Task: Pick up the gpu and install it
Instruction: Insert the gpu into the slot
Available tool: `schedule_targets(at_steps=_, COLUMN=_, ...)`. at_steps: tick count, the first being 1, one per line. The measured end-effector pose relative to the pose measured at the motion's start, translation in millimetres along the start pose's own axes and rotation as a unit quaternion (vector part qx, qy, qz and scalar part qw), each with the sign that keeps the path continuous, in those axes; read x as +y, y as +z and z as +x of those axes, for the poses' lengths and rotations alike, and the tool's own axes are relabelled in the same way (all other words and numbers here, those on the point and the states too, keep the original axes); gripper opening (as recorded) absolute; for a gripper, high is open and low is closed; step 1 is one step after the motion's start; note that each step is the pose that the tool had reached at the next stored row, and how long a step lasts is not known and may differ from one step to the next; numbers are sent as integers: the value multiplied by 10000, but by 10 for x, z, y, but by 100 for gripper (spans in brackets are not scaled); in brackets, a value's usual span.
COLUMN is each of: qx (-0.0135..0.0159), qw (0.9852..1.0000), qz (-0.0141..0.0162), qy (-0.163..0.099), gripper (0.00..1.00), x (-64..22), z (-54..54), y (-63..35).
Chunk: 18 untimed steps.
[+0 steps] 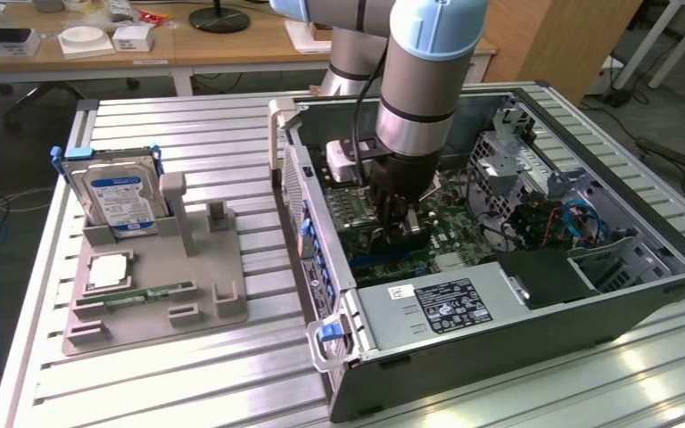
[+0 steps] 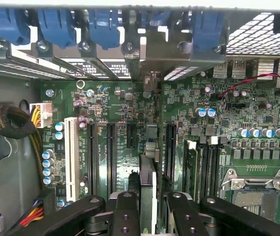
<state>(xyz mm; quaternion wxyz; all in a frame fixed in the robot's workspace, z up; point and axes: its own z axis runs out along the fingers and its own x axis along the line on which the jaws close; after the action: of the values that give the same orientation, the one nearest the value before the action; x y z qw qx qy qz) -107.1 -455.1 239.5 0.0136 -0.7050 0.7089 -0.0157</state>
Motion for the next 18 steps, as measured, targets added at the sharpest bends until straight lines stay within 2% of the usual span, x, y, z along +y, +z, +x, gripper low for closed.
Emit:
schedule_targets(at_steps=8, qx=1, qw=10000, qz=-2, qy=-2, gripper=26, x=25, z=1, y=41)
schedule_targets(at_steps=18, qx=1, qw=10000, qz=1, qy=-1, gripper=26, x=40, z=0, y=43)
